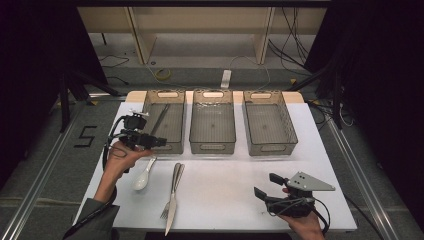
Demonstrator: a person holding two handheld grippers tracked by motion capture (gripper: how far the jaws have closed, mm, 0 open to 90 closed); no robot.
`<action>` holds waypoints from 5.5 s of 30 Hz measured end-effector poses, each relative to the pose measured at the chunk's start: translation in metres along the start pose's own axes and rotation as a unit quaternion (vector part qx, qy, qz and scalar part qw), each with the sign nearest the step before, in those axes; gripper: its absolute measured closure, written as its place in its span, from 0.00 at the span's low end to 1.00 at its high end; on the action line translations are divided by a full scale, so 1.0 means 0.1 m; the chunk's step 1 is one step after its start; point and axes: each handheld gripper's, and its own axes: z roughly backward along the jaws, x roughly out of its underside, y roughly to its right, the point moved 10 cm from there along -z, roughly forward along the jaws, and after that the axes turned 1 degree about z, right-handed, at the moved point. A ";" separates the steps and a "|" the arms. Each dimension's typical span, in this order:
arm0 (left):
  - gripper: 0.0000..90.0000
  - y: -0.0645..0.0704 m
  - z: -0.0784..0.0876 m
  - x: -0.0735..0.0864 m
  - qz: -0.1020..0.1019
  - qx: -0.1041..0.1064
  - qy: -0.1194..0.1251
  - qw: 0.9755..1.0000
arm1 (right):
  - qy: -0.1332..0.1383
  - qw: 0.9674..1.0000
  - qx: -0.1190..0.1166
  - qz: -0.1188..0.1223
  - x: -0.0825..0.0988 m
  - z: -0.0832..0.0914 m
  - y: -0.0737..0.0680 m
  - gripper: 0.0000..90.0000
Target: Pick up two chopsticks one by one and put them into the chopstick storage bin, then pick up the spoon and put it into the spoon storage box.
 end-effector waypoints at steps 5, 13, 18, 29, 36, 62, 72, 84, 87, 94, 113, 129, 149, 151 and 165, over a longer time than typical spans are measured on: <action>0.23 0.07 0.02 0.09 -0.009 0.001 -0.012 1.000 | 0.000 1.000 0.000 0.001 0.00 0.00 0.00 0.31; 0.22 0.08 0.03 0.24 -0.013 -0.001 -0.025 1.000 | -0.001 1.000 0.000 0.000 0.01 0.00 0.01 0.31; 0.22 0.03 -0.01 0.33 -0.008 -0.007 -0.031 0.999 | 0.000 1.000 0.001 -0.004 0.01 0.00 0.04 0.31; 0.20 -0.17 -0.09 0.53 -0.006 -0.037 -0.060 0.998 | 0.001 1.000 0.002 -0.003 0.01 0.01 0.05 0.31; 0.20 -0.27 -0.18 0.59 0.000 -0.044 -0.069 0.997 | 0.002 1.000 0.005 -0.006 0.01 0.03 0.06 0.31; 0.30 -0.51 -0.36 0.73 -0.003 -0.076 -0.115 0.990 | 0.001 1.000 -0.001 0.001 0.02 0.04 0.03 0.31; 0.46 -0.49 -0.37 0.82 -0.001 -0.058 -0.136 0.989 | -0.004 1.000 -0.002 0.007 0.01 0.03 -0.01 0.31; 0.73 -0.42 -0.44 0.91 -0.020 -0.061 -0.157 0.985 | -0.004 1.000 -0.001 0.006 0.01 0.03 -0.02 0.31; 0.80 -0.43 -0.44 0.91 -0.031 -0.075 -0.158 0.984 | -0.005 1.000 0.000 0.006 0.02 0.02 -0.02 0.31; 0.82 -0.43 -0.43 0.91 -0.033 -0.064 -0.152 0.986 | -0.004 1.000 0.005 0.008 0.01 0.03 0.00 0.31; 0.83 -0.26 -0.21 0.68 -0.048 -0.024 -0.076 0.996 | -0.004 1.000 0.005 0.007 0.01 0.03 0.00 0.31; 0.83 0.20 0.09 0.28 -0.068 0.049 -0.002 0.996 | -0.003 1.000 0.006 0.004 0.02 0.02 0.01 0.31; 0.83 0.87 0.00 -0.32 -0.113 0.112 0.038 0.987 | -0.006 1.000 0.013 -0.004 0.05 0.01 0.05 0.31; 0.83 0.88 0.00 -0.38 -0.115 0.112 0.041 0.986 | -0.006 1.000 0.013 -0.005 0.05 0.01 0.06 0.31; 0.83 0.91 -0.09 -0.80 -0.112 0.107 0.061 0.986 | -0.005 1.000 0.012 -0.005 0.04 0.02 0.05 0.31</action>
